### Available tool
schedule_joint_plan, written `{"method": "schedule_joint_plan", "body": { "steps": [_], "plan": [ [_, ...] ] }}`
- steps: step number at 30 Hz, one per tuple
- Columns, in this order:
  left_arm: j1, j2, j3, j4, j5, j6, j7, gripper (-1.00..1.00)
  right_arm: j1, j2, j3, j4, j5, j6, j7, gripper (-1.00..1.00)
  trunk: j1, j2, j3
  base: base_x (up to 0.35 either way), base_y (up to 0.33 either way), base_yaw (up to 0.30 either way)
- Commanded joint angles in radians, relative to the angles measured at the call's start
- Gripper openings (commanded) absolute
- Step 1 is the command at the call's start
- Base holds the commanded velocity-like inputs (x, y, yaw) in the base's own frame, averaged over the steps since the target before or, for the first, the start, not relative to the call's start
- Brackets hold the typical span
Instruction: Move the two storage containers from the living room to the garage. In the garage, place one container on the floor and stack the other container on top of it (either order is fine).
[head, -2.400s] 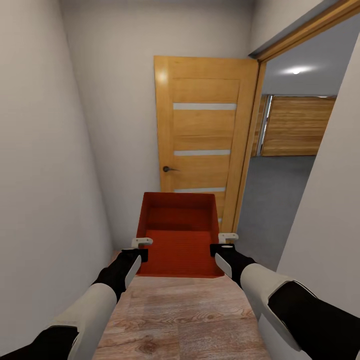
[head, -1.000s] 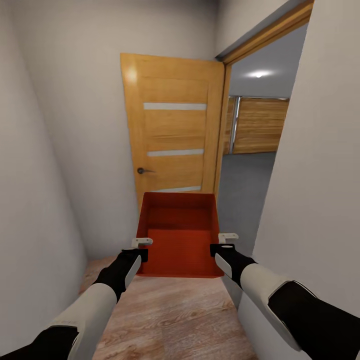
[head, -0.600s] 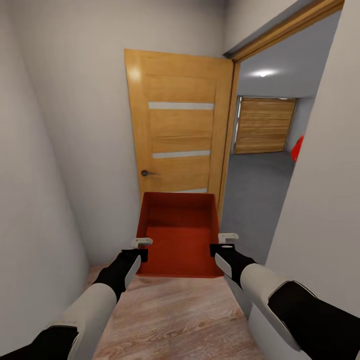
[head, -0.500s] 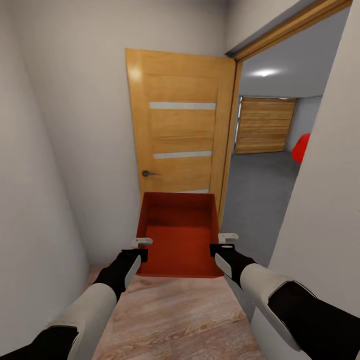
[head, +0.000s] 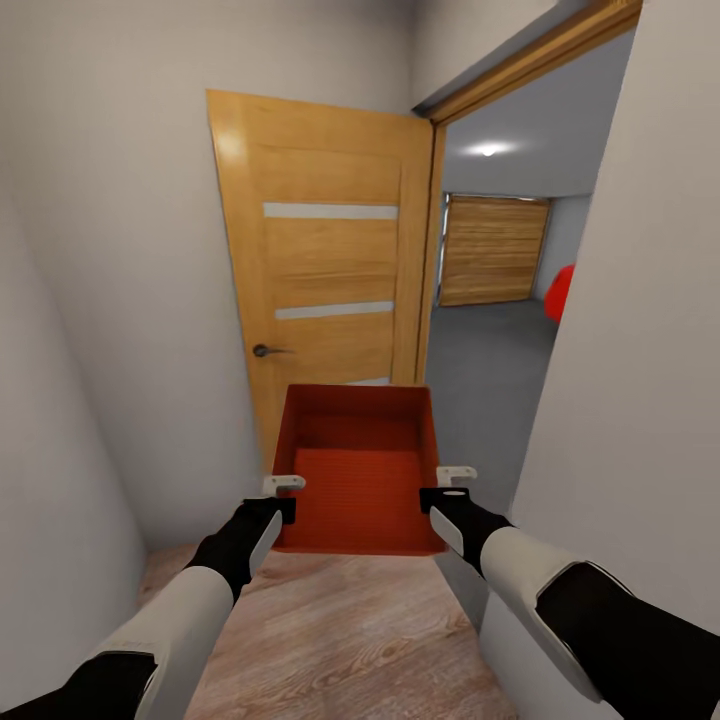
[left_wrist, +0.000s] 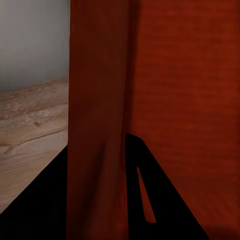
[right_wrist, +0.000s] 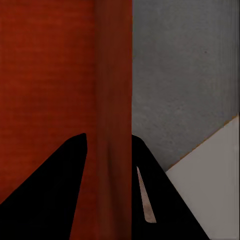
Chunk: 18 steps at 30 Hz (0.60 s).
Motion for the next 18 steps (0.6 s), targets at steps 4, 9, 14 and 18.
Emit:
{"method": "schedule_joint_plan", "body": {
  "steps": [4,9,14,18],
  "plan": [
    [0.0,0.0,0.003,0.001,0.019,0.005,0.005,-1.0,0.0,-0.002,0.037,-0.003,0.028,0.002,-0.007,-1.0,0.0,-0.001,0.0,0.0,0.0,-0.249],
    [0.0,0.0,0.003,0.001,0.019,0.005,0.004,-1.0,0.0,-0.002,0.038,-0.003,0.028,0.002,-0.007,-1.0,0.0,-0.001,0.0,0.001,0.003,-0.249],
    [0.0,0.0,0.003,0.002,0.019,0.005,-0.001,-1.0,-0.001,-0.002,0.038,-0.003,0.028,0.002,-0.007,-1.0,0.0,-0.001,0.0,0.097,0.157,-0.216],
    [0.0,0.001,0.003,0.002,0.019,0.006,-0.003,-1.0,0.0,-0.002,0.038,-0.003,0.028,0.002,-0.007,-1.0,0.0,-0.001,0.0,0.159,0.261,-0.048]
  ]
}}
